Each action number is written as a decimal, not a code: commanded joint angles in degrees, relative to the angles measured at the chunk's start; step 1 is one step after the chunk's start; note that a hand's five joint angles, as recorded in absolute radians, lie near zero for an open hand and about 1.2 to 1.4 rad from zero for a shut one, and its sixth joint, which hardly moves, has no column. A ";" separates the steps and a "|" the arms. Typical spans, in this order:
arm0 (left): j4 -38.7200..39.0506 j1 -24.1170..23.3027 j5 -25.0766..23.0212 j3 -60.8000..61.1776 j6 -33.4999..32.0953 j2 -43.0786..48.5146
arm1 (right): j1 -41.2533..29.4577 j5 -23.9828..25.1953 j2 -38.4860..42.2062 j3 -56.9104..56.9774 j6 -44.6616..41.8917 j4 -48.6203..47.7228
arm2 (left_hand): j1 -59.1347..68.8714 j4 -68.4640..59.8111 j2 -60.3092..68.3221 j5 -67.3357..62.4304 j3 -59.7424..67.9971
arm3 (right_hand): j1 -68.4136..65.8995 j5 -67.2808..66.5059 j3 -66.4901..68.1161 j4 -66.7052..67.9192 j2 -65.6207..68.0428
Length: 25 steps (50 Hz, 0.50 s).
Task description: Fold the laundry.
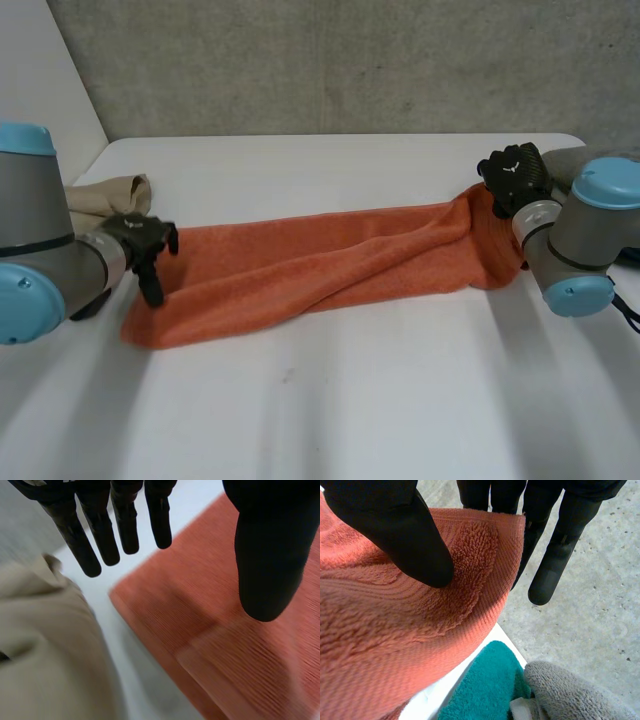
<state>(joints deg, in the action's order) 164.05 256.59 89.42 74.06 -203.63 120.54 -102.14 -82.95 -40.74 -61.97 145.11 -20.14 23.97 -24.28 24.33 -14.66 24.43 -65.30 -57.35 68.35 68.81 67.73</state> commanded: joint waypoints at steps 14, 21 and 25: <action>6.98 1.02 0.31 -3.39 0.25 6.99 | 0.80 0.95 -0.39 -1.84 -0.53 -0.25 | 56.03 -55.72 55.67 -55.34 55.57 | -14.70 -12.65 11.65 11.19 12.27; 18.39 0.75 0.93 -5.32 -0.36 6.81 | 1.50 1.74 3.91 4.92 0.00 -2.27 | 56.03 -55.72 55.67 -55.34 55.57 | -14.70 -12.65 11.65 11.19 12.27; 22.62 0.66 1.28 -6.90 -2.46 8.92 | 1.77 0.60 6.64 8.97 0.96 -3.59 | 56.03 -55.72 55.67 -55.34 55.57 | -14.70 -12.65 11.65 11.19 12.27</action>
<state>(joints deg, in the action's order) 179.81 257.44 90.17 68.97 -203.98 127.55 -100.84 -81.33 -37.76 -58.59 145.02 -21.90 66.59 -68.63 68.37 -55.54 67.78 -65.30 -57.35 68.40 68.82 67.73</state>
